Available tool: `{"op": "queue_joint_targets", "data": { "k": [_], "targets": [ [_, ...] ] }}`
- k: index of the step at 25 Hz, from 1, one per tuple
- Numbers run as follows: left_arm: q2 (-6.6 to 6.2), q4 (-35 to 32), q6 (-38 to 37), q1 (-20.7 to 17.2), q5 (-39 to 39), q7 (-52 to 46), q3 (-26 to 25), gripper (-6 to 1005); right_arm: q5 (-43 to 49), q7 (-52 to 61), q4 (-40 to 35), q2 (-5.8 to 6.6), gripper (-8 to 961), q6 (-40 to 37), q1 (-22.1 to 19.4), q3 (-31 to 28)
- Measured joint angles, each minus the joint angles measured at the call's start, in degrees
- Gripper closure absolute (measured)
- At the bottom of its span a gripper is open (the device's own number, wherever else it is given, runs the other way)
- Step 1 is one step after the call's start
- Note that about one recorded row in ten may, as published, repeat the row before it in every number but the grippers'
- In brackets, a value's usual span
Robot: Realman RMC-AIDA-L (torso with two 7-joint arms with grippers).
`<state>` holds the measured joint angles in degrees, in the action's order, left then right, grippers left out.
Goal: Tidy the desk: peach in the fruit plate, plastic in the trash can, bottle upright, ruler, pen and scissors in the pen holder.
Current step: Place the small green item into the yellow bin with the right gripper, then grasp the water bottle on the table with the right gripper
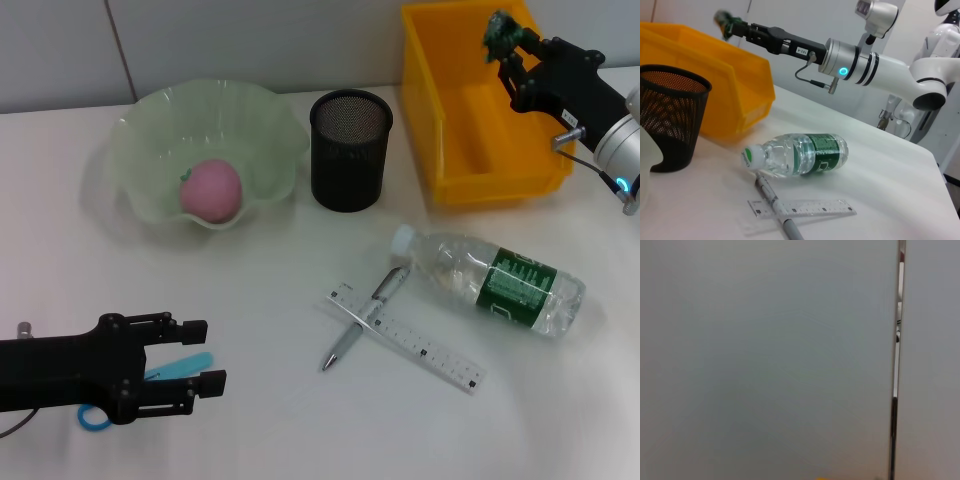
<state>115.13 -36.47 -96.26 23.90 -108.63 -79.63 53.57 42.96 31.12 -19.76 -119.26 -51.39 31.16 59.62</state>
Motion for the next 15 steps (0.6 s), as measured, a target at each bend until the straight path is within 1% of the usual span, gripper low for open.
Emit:
{"op": "queue_joint_targets", "data": {
  "k": [5, 15],
  "targets": [
    [0.0, 0.0, -0.2, 0.0, 0.1, 0.0, 0.0, 279, -0.2, 0.0, 0.1, -0.01, 568, -0.2, -0.1, 0.0],
    [-0.09, 0.0, -0.5, 0.0, 0.3, 0.0, 0.0, 279, -0.2, 0.4, -0.2, -0.16, 354, -0.6, -0.4, -0.1]
  ]
}}
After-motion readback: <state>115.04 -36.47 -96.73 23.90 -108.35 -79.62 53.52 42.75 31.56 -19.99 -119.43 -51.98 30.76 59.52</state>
